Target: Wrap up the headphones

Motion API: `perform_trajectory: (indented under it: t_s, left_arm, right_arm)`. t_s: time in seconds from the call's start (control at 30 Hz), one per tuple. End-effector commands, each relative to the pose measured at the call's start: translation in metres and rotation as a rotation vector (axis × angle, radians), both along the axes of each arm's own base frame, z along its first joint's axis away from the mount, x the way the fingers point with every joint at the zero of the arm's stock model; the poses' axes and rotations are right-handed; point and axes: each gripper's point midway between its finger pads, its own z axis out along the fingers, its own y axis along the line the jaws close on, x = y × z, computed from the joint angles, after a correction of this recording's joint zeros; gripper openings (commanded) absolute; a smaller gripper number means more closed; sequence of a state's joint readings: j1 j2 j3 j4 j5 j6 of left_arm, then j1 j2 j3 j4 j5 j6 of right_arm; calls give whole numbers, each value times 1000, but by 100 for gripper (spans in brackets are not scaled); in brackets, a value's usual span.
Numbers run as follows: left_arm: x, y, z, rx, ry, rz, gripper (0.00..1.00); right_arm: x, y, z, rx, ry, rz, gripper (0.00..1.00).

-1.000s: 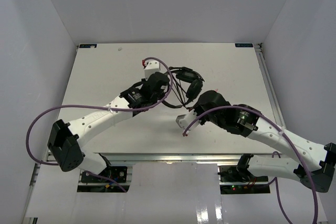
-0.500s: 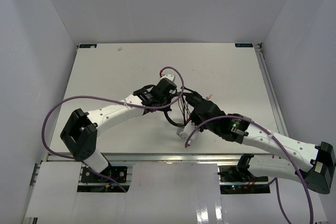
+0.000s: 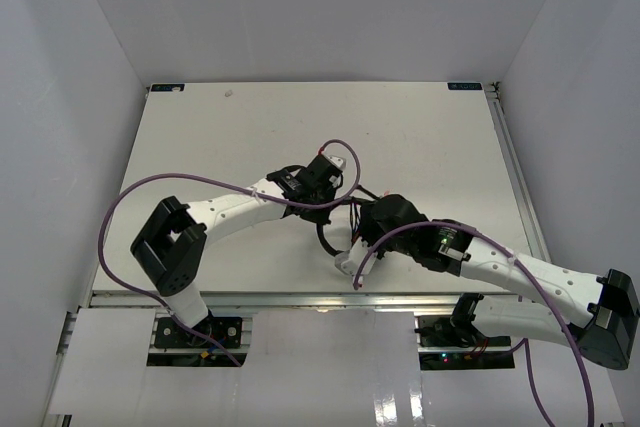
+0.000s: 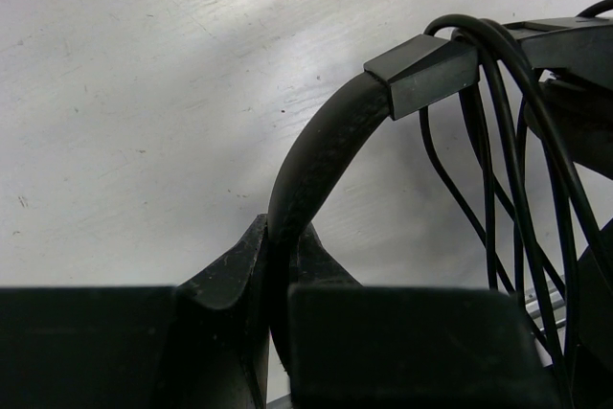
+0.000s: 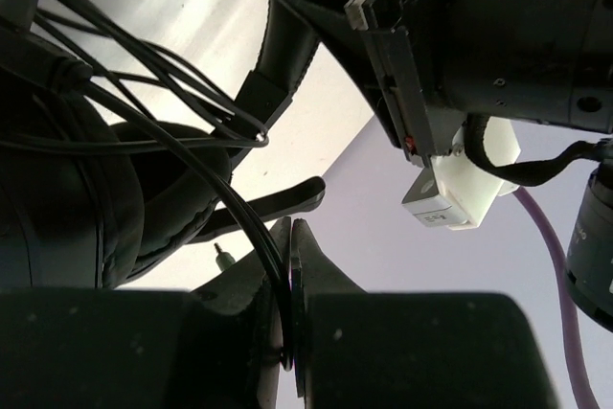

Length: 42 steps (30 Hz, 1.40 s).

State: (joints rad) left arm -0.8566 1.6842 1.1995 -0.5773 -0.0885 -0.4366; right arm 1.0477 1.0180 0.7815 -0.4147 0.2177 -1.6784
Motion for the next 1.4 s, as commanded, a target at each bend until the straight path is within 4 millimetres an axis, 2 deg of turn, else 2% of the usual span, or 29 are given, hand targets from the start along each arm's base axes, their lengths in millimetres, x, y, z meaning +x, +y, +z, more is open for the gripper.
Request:
perform_trajectory:
  t_s: [0.0,0.17,0.3,0.57,0.73,0.87,1.07,1.37]
  left_arm:
    - [1,-17,14,-72,1,-31,0]
    - [-5,-17,13,-72,10,-45,0]
    - [-10,-17,11,-78,24,-56,0]
    - [-16,-20,13,-85,20,-72,0]
    - [-17,-21,11,-86,25,-73,0]
    - [-17,-22,10,-90,23,-72,0]
    - [-24,-23,5,-97,52,-97,0]
    - [-25,-23,7,-101,51,-106,0]
  right_arm:
    - [4,14,24,130,-1,-3,8]
    - [14,13,30,193,7,-44,8]
    - [17,16,39,265,87,-62,8]
    - [24,7,22,262,115,-97,9]
    - [21,9,24,277,145,-91,11]
    - [23,12,33,293,136,-86,10]
    - [21,32,69,387,170,-38,8]
    - [15,43,83,455,236,-25,8]
